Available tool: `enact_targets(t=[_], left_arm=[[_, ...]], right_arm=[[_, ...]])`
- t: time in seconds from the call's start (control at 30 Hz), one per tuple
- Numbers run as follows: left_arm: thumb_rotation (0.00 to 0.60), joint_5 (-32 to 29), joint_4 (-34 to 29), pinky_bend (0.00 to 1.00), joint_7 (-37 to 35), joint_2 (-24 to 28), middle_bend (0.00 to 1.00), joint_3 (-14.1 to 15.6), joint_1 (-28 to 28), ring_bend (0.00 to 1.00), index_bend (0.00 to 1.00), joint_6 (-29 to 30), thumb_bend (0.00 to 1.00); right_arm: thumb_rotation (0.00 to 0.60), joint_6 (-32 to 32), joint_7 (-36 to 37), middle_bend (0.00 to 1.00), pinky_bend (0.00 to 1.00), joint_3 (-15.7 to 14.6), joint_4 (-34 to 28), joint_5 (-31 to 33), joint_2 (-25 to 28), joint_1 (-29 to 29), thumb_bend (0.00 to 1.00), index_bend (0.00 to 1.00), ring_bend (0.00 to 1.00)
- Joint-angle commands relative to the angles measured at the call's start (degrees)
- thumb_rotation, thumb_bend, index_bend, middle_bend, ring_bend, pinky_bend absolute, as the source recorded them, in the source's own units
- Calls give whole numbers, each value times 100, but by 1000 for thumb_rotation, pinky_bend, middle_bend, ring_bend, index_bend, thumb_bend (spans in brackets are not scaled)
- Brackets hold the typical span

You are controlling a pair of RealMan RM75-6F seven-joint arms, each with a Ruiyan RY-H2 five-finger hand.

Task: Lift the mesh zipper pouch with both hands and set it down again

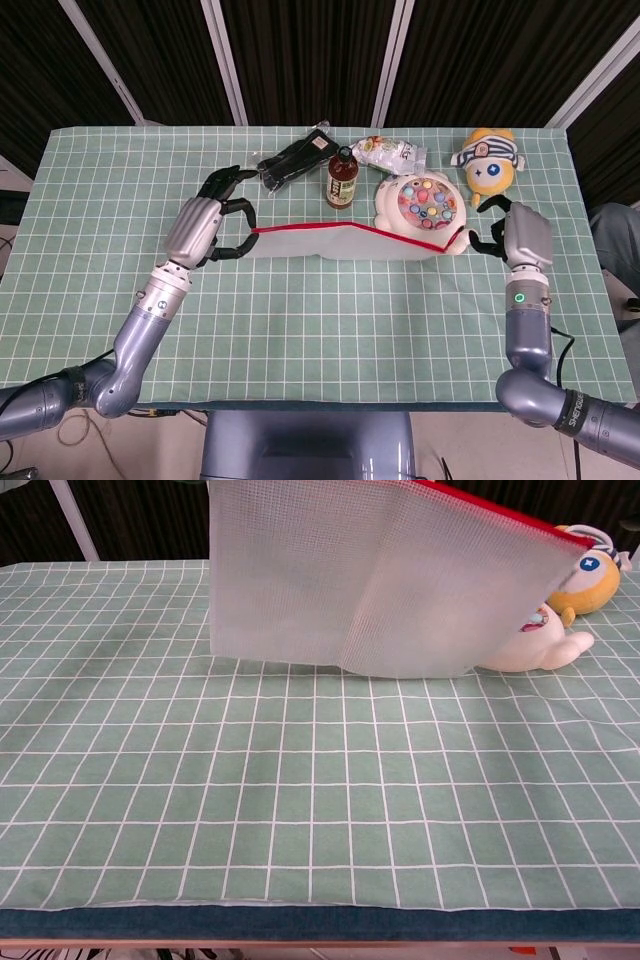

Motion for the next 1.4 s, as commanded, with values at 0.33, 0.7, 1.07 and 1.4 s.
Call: enact_targets(t=[0.33, 0.7, 1.07, 1.4], left_arm=[[600, 144, -240, 0, -172, 212, 66, 130, 234, 0, 427, 86, 197], [600, 656, -562, 0, -251, 748, 60, 508, 720, 0, 329, 363, 169], [600, 1944, -383, 0, 651, 1449, 0, 1707, 1853, 0, 131, 1379, 151], [600, 2223, 361, 0, 656, 1245, 0, 2333, 2922, 0, 71, 2303, 140]], right_arm=[[600, 188, 181, 585, 599, -73, -404, -492, 100, -175, 99, 0, 646], [600, 14, 292, 310, 385, -331, -768, -921, 443, -443, 99, 0, 345], [600, 104, 626, 2, 267, -1662, -596, -3236, 880, -1366, 94, 0, 0], [600, 790, 1602, 0, 237, -2445, 312, -4591, 816, -2353, 94, 0, 0]])
